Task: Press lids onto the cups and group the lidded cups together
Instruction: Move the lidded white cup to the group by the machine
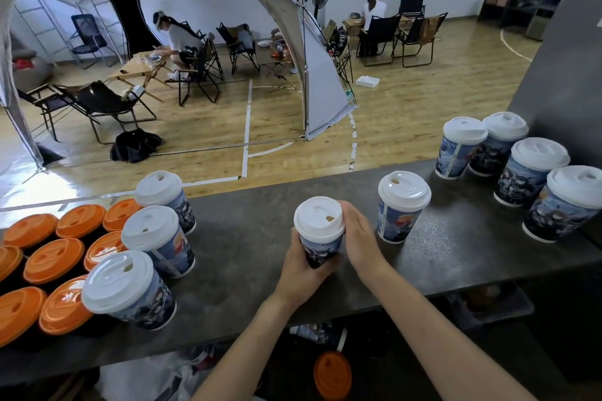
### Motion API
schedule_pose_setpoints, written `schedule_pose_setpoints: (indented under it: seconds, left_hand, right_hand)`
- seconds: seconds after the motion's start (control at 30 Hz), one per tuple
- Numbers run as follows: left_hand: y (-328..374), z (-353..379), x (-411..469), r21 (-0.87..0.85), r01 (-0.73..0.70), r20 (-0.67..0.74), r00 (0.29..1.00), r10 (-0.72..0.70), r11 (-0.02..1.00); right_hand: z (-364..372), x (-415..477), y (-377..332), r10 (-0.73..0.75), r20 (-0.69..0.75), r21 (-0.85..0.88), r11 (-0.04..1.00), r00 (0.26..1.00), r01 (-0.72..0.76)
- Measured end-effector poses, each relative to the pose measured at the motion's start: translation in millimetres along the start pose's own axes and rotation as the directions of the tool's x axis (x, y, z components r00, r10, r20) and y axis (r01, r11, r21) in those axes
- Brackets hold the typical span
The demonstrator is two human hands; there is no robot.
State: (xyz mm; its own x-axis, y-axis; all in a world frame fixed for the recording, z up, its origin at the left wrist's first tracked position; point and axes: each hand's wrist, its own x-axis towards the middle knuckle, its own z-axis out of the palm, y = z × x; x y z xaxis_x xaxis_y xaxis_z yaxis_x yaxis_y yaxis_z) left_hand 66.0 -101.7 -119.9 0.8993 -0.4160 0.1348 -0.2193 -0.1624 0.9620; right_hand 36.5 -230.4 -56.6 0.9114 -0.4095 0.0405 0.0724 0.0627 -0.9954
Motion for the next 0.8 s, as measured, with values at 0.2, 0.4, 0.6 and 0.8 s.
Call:
schedule_pose_setpoints:
  seconds: [0.2, 0.4, 0.6, 0.8]
  left_hand:
    - [0.8, -9.5, 2.5, 0.03, -0.016, 0.033, 0.999, 0.015, 0.999]
    - [2.7, 0.4, -5.5, 0.031, -0.044, -0.034, 0.998, 0.045, 0.999]
    - [4.5, 1.2, -5.8, 0.024, -0.061, -0.037, 0.997, 0.062, 0.998]
    - [2.3, -12.9, 2.7, -0.002, 0.047, 0.134, 0.99, -0.047, 0.999]
  right_hand:
    - [-11.7, 9.4, -8.1, 0.057, 0.163, -0.07, 0.996, 0.985, -0.046]
    - [-4.7, -2.6, 3.0, -0.056, -0.006, -0.003, 0.998, 0.998, 0.055]
    - [8.3, -11.7, 12.4, -0.104, -0.068, 0.05, 0.993, 0.992, 0.108]
    - [-8.4, 1.8, 9.8, -0.116, 0.047, -0.049, 0.992, 0.992, 0.118]
